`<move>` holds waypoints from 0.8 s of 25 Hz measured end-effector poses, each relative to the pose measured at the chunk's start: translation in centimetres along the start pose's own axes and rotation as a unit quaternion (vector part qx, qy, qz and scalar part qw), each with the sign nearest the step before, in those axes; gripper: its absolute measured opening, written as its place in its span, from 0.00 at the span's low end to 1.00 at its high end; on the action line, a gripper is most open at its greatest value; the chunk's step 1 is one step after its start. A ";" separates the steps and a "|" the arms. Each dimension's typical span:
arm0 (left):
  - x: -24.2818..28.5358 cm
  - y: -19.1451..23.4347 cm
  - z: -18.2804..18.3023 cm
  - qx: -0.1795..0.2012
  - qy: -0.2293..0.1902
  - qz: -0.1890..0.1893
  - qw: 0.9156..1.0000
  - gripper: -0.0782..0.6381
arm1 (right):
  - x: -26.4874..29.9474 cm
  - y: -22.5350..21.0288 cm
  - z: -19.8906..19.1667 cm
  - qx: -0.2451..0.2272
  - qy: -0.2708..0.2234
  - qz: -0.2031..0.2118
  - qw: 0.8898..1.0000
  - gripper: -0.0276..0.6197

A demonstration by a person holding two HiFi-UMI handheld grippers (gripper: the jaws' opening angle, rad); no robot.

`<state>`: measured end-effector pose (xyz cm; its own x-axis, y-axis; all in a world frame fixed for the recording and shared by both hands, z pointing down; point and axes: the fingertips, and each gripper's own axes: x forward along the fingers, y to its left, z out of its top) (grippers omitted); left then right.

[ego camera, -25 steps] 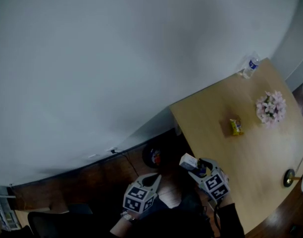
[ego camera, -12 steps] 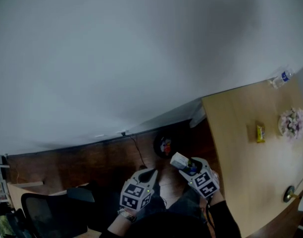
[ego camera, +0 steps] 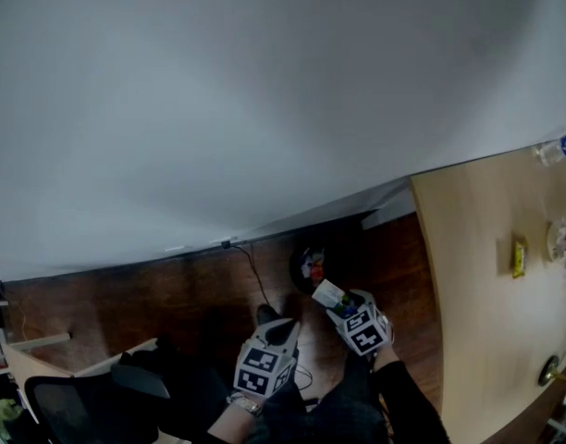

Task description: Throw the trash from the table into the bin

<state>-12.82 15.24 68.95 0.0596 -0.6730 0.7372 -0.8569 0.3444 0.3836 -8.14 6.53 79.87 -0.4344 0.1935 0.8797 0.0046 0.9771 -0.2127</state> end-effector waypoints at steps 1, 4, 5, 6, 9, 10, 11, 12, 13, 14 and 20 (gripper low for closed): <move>0.6 0.4 -0.5 -0.002 0.004 0.000 1.000 0.12 | 1.5 -0.4 -0.3 0.001 0.008 -0.002 1.000 0.48; 1.9 1.8 -2.1 -0.009 0.015 0.000 1.000 0.12 | 5.4 -1.4 -0.7 0.001 0.025 -0.009 1.000 0.48; 2.2 2.1 -2.6 -0.011 0.019 0.000 1.000 0.12 | 6.5 -1.7 -0.6 -0.001 0.029 -0.010 1.000 0.48; 2.4 2.4 -2.9 -0.015 0.022 0.000 1.000 0.12 | 7.6 -2.0 -0.5 -0.004 0.031 -0.011 0.999 0.48; 3.0 2.7 -3.3 -0.023 0.027 -0.001 0.999 0.12 | 10.6 -2.9 0.0 -0.013 0.033 -0.015 0.999 0.48; 3.2 2.8 -3.5 -0.025 0.029 -0.002 0.999 0.12 | 11.5 -3.3 0.0 -0.014 0.036 -0.020 0.999 0.48; 3.3 2.8 -3.7 -0.026 0.031 -0.003 0.999 0.12 | 12.1 -3.8 0.0 -0.015 0.039 -0.026 0.999 0.48; 3.5 2.9 -3.9 -0.027 0.033 -0.003 0.999 0.12 | 12.6 -4.2 0.2 -0.016 0.041 -0.033 0.998 0.49; 3.6 2.9 -4.0 -0.029 0.033 -0.003 0.999 0.12 | 12.9 -4.6 0.6 -0.016 0.041 -0.039 0.998 0.49; 3.7 2.9 -4.1 -0.030 0.034 -0.002 0.999 0.12 | 13.2 -5.0 0.9 -0.014 0.039 -0.042 0.998 0.49; 4.8 2.8 -3.9 -0.035 0.030 -0.002 0.999 0.12 | 14.9 -5.7 0.4 0.012 0.023 -0.039 0.999 0.64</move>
<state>-12.98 15.51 75.71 0.0956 -0.6342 0.7673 -0.8191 0.3879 0.4227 -15.01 3.78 94.06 -0.3902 0.1223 0.9126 -0.0482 0.9871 -0.1528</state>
